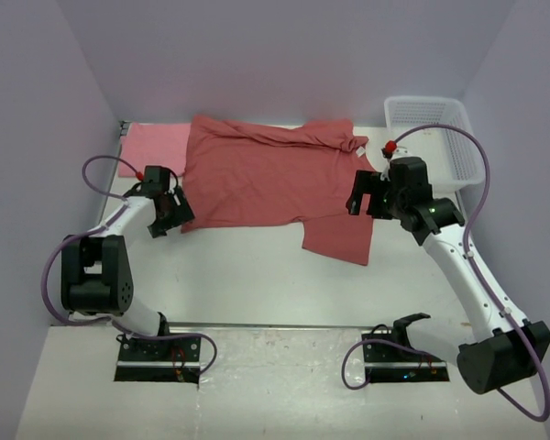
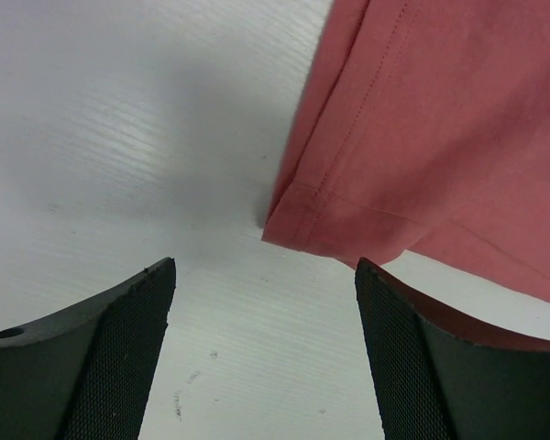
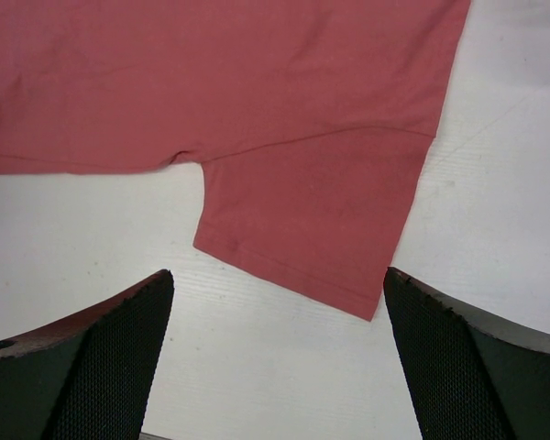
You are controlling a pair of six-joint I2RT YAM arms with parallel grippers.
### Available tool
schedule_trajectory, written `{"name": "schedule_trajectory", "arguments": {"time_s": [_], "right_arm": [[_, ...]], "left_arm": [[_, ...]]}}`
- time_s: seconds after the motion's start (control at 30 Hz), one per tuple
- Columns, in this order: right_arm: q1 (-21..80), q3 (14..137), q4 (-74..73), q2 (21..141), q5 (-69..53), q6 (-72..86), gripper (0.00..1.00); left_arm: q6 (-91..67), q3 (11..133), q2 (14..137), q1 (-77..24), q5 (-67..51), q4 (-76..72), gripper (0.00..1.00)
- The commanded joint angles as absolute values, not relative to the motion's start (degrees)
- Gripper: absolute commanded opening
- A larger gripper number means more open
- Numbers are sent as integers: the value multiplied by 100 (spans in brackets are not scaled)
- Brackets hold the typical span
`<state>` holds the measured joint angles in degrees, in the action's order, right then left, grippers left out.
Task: Fold and stack the t-shirts
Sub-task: Flatten out the tshirt
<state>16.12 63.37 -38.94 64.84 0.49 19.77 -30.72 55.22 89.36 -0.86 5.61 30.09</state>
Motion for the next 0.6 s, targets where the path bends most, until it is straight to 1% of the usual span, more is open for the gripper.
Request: {"name": "schedule_trajectory", "arguments": {"time_s": [0.0,0.23,0.43,0.57], "right_arm": [[1635,6390,-3692,6276,35,2065,96],[1626,6372,-3727,6258,-9,2048,96],[1635,6319,-3674,6082,-9,2030,96],[1626,6284,-3665,6082,97,2021,96]], "left_arm": [[-3103,5449,8946,-44,264,2804,80],[-3199,5484,9298,0,-281,2645,79],[-3278,5695,9676,0,-185,2742,76],[-3296,5695,9747,0,-26,2760,72]]}}
